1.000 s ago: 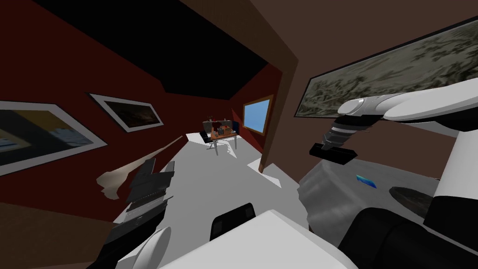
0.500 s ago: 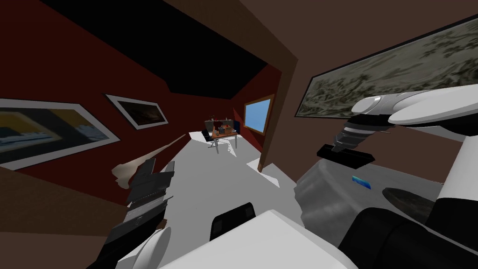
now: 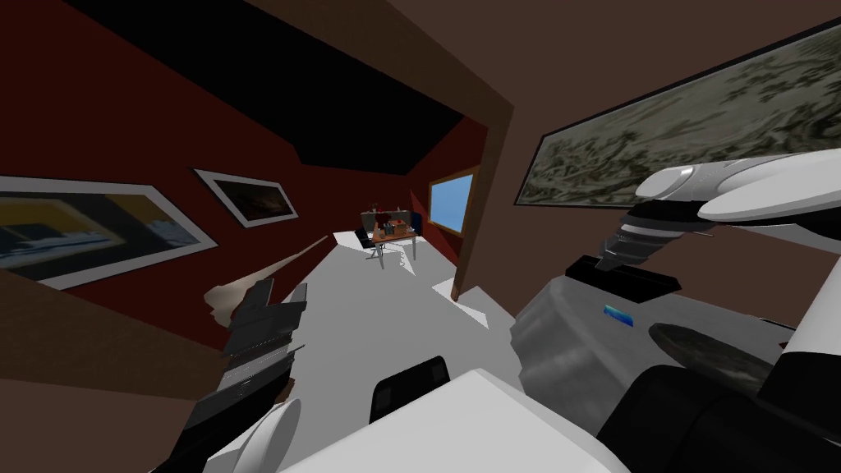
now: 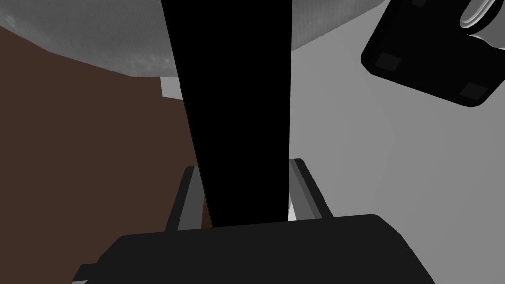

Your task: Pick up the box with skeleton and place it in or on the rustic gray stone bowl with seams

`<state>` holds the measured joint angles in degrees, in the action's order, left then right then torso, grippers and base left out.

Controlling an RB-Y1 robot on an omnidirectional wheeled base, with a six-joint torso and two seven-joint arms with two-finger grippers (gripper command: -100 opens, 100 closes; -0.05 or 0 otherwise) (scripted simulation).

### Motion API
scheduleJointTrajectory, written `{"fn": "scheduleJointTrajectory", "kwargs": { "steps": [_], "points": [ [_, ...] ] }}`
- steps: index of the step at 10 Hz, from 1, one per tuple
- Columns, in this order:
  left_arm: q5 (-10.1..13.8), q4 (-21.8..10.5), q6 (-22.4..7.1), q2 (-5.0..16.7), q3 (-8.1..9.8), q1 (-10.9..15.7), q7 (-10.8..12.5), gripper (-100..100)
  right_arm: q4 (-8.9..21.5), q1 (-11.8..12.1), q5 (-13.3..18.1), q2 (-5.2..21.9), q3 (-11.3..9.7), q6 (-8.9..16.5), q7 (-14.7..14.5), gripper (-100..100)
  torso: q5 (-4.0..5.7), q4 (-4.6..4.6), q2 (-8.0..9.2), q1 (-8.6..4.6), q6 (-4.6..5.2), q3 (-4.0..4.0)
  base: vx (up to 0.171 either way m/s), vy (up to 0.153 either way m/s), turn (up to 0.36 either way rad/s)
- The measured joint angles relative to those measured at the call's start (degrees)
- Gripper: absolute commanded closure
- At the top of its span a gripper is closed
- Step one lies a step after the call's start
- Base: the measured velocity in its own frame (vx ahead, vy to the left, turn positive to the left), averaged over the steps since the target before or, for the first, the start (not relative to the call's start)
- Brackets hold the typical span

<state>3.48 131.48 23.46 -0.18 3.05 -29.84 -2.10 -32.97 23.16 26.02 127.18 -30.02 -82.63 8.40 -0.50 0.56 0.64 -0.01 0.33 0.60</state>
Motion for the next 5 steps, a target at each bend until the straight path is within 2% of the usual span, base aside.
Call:
{"fn": "scheduleJointTrajectory", "kwargs": {
  "steps": [1, 2, 3, 4, 5],
  "points": [
    [0.0, 0.0, 0.0, 0.0, 0.00, 0.0, 0.0, 0, 0.4, -0.7, 0.0, -0.3, -1.0, -0.3, 0.2, 100, -0.05, 0.00, 0.02, 0.03, 0.00, 0.01, -0.054, -0.061, 0.014],
    [0.0, 0.0, 0.0, 0.0, 0.00, 0.0, 0.0, 0, 1.6, 0.2, 0.0, -0.7, -0.4, -0.8, 0.1, 100, -0.06, 0.00, -0.01, 0.06, -0.01, 0.00, -0.082, -0.074, 0.022],
    [0.0, 0.0, 0.0, 0.0, 0.00, 0.0, 0.0, 0, 4.1, 2.2, -0.1, -1.5, 1.1, -2.1, -0.1, 100, -0.08, 0.02, 0.08, 0.02, 0.01, 0.04, -0.063, -0.083, 0.004],
    [0.0, 0.0, 0.0, 0.0, 0.00, 0.0, 0.0, 0, 3.8, 0.7, 0.1, -1.6, -0.3, -2.1, 0.1, 100, -0.08, 0.03, 0.05, 0.02, 0.01, 0.04, -0.075, -0.101, 0.014],
    [0.0, 0.0, 0.0, 0.0, 0.00, 0.0, 0.0, 0, 3.2, -1.7, 0.2, -1.8, -2.8, -1.9, 0.5, 100, -0.08, 0.04, 0.10, -0.04, 0.03, 0.06, -0.126, -0.143, 0.022]
  ]
}}
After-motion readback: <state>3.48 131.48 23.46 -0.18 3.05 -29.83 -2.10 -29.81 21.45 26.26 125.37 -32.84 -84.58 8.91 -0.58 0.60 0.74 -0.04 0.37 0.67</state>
